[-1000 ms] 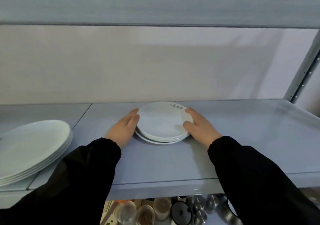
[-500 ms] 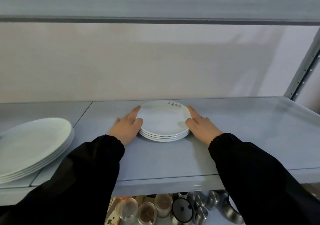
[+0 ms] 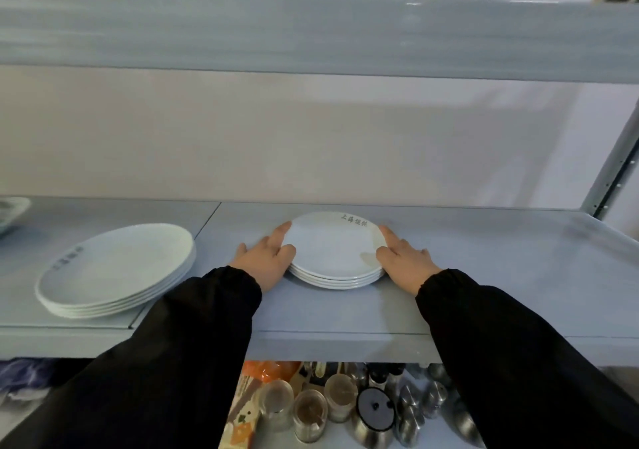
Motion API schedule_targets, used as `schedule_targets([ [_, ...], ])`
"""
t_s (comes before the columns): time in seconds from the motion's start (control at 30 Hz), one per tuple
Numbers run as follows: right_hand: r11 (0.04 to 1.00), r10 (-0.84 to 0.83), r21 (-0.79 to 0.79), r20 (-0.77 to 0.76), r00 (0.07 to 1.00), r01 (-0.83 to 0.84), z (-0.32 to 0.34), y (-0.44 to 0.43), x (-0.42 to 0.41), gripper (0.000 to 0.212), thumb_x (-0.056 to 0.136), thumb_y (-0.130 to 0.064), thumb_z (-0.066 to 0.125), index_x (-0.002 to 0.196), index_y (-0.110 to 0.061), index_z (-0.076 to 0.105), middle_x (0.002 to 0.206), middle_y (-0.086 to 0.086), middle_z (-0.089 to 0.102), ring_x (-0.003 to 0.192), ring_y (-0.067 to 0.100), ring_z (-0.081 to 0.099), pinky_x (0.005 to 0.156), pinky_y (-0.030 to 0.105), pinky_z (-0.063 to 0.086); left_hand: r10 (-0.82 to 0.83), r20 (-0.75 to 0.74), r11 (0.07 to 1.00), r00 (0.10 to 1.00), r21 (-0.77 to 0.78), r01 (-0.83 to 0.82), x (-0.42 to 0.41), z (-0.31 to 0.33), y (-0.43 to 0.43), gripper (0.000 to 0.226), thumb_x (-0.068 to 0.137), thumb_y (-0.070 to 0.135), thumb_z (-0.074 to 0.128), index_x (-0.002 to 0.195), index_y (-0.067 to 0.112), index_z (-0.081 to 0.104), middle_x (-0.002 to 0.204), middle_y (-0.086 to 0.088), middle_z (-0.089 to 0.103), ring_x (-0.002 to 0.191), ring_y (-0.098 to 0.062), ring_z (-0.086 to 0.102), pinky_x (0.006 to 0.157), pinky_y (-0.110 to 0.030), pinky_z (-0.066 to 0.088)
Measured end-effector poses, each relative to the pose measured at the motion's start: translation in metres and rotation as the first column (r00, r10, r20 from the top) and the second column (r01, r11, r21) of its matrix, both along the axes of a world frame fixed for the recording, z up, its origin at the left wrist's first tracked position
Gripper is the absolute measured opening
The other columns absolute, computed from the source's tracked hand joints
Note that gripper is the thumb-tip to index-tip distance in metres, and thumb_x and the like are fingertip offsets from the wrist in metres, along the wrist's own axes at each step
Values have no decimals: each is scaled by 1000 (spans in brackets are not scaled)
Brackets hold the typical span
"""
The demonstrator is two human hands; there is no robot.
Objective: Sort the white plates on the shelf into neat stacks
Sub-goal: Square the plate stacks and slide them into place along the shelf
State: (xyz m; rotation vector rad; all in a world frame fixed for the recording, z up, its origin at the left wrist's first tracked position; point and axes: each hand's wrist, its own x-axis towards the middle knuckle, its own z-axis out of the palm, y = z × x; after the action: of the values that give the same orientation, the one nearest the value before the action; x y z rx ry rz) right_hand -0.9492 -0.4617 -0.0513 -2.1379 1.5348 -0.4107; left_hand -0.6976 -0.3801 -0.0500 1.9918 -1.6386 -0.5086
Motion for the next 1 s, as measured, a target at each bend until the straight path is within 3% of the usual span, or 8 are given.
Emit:
schedule_targets([
  [0.17, 997, 70, -21, -9, 998, -70, -1, 24, 22, 57, 96, -32, 25, 151, -37, 13, 137, 7, 47, 127, 28, 39, 114, 49, 12, -18, 23, 1000, 1000, -1, 18, 31, -9, 28, 61, 91, 41, 20, 151, 41, 10, 144, -3, 46, 139, -31, 27, 119, -46, 1],
  [0.27, 993, 109, -37, -1, 994, -108, 0, 40, 34, 56, 96, -31, 25, 150, -37, 13, 136, 7, 48, 123, 28, 40, 114, 48, 13, -47, -7, 999, 999, -13, 47, 49, -16, 46, 60, 93, 40, 24, 151, 39, 10, 152, -1, 38, 142, -21, 26, 119, -43, 1],
  [0.4, 988, 148, -44, 6, 989, -148, -3, 56, 47, 57, 95, -33, 25, 150, -37, 11, 138, 6, 47, 125, 27, 41, 115, 49, 13, -37, -26, 998, 999, -42, 36, 64, -18, 70, 58, 99, 42, 30, 153, 39, 9, 149, -4, 43, 135, -25, 39, 112, -37, 24],
  [0.53, 987, 152, -48, 34, 988, -151, -6, 62, 51, 58, 95, -34, 24, 151, -37, 10, 140, 4, 45, 127, 25, 39, 117, 50, 10, -19, -36, 999, 999, -50, 17, 67, -17, 77, 58, 100, 41, 33, 153, 40, 8, 132, -13, 58, 120, -26, 51, 101, -36, 33],
  [0.67, 985, 154, -85, 79, 985, -148, -11, 66, 51, 56, 93, -41, 24, 147, -40, 12, 141, 0, 47, 125, 23, 43, 116, 49, 10, -15, -123, 1000, 992, -23, 13, 69, -17, 79, 68, 94, 59, 35, 152, 44, 4, 144, -4, 48, 129, -22, 46, 100, -32, 31],
  [0.77, 983, 159, -115, 137, 978, -143, -13, 71, 49, 48, 94, -46, 26, 142, -43, 21, 136, -6, 52, 120, 20, 47, 115, 48, 14, -47, -175, 999, 984, -30, 42, 68, -15, 83, 90, 75, 78, 42, 150, 37, 13, 143, 3, 49, 125, -17, 49, 101, -32, 34],
  [0.9, 982, 153, -137, 172, 973, -130, -6, 79, 46, 43, 97, -36, 31, 140, -39, 28, 129, -9, 53, 104, 14, 42, 113, 49, 22, -110, -126, 994, 986, -42, 105, 67, -15, 84, 98, 67, 88, 44, 148, 39, 17, 141, 10, 49, 125, -14, 48, 105, -36, 37],
  [1.0, 985, 140, -125, 166, 976, -120, -4, 83, 45, 49, 97, -33, 32, 145, -36, 25, 126, -8, 50, 102, 14, 36, 113, 52, 24, -117, -97, 993, 988, -31, 114, 70, -18, 82, 99, 68, 91, 43, 149, 42, 14, 143, 12, 47, 129, -15, 46, 109, -43, 36],
])
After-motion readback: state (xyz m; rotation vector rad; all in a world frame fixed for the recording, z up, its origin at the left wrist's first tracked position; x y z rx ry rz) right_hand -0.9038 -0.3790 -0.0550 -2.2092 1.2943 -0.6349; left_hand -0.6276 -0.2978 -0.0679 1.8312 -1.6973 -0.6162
